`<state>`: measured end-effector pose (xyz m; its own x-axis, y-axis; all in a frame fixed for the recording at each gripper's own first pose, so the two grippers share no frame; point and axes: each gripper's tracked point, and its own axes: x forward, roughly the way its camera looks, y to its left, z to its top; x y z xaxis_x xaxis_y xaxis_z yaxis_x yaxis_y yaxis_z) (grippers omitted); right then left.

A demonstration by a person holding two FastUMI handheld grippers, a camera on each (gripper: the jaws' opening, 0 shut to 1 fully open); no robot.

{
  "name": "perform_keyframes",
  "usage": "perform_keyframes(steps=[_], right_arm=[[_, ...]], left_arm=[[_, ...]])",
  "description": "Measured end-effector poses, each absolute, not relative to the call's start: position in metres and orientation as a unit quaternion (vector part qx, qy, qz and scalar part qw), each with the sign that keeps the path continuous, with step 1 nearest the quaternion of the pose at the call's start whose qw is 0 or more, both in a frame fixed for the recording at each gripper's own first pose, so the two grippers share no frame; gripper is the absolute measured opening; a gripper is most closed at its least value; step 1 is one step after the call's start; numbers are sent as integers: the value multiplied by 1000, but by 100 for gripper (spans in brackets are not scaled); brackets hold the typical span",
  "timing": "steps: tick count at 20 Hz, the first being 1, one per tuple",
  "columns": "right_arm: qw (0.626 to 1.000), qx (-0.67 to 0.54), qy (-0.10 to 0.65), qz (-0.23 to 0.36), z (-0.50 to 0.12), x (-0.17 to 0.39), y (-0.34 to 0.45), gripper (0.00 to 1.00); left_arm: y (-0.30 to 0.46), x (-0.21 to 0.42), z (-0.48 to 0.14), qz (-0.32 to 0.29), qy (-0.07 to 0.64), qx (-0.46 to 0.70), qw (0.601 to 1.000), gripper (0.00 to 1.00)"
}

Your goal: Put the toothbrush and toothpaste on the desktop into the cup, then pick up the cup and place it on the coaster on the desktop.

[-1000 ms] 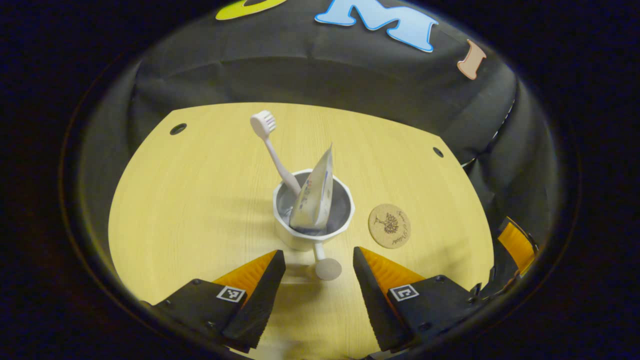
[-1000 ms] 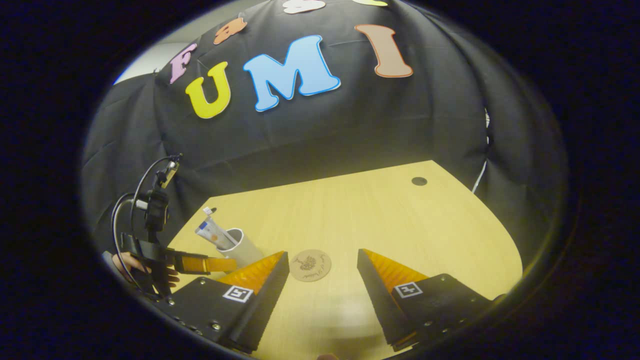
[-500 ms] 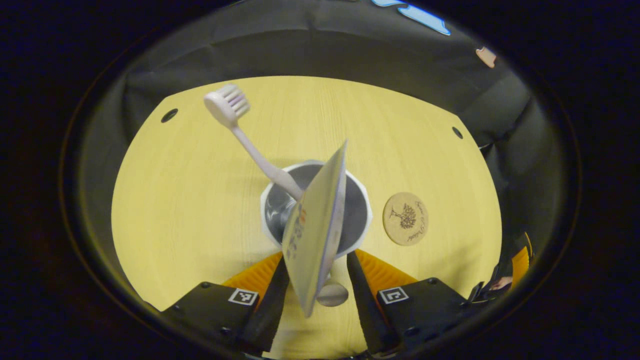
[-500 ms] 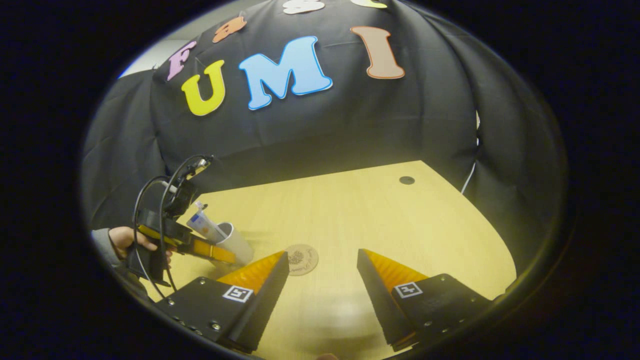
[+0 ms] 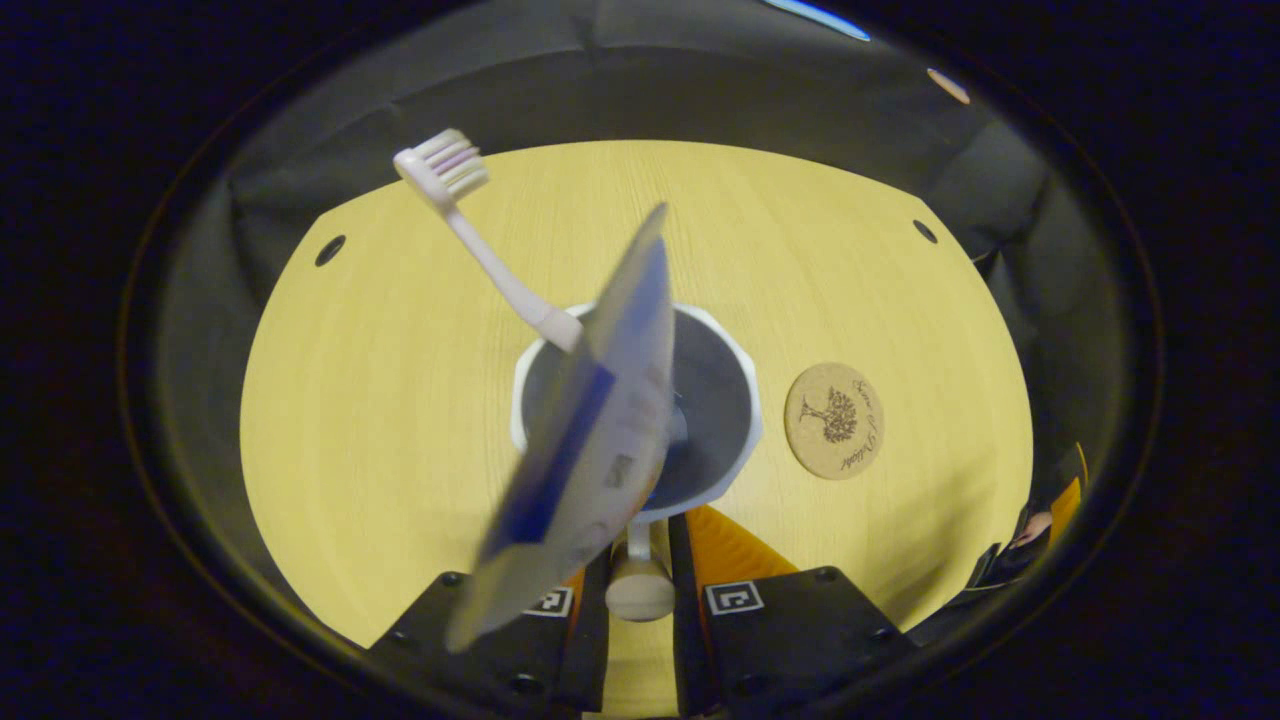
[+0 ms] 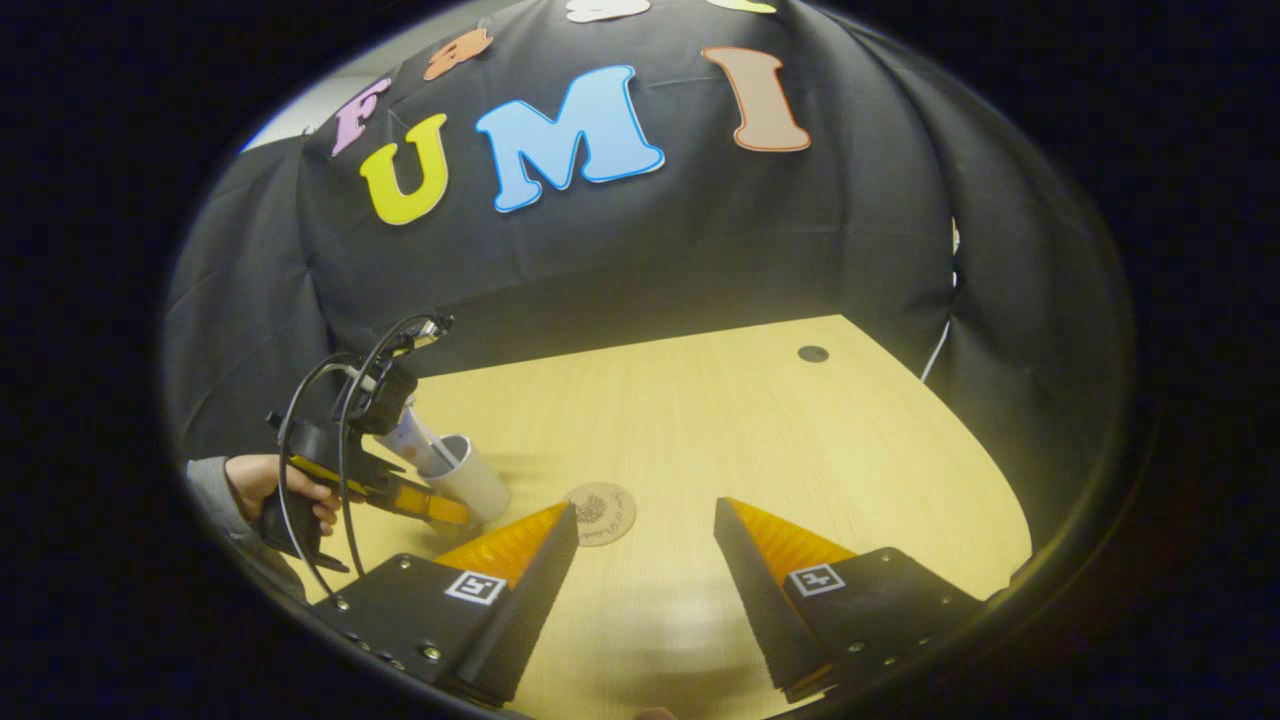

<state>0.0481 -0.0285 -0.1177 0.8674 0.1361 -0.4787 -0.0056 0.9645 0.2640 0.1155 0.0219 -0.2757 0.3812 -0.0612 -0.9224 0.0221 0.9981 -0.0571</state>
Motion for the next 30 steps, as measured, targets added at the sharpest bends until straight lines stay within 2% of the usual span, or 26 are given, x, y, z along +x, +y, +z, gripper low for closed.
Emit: perform_keyframes(steps=[4,8,17,24,30], right_arm=[[959,120,255,35,-116,48,-32,87],[959,122,252,31,-113,48,-35,87],[962,117,248,-5,-110,27,-68,87],[958,133,252,-39,-114,9,-96,87],[960,128,248,-32,-107,10,-93,87]], left_arm=[[22,118,-277,-22,546,-8,837,33],[6,122,-257,-44,523,13,851,33],[-105,122,-253,-148,523,34,839,33],[-112,122,-262,-146,551,48,821,33],[-104,120,-269,-141,552,82,818,33]])
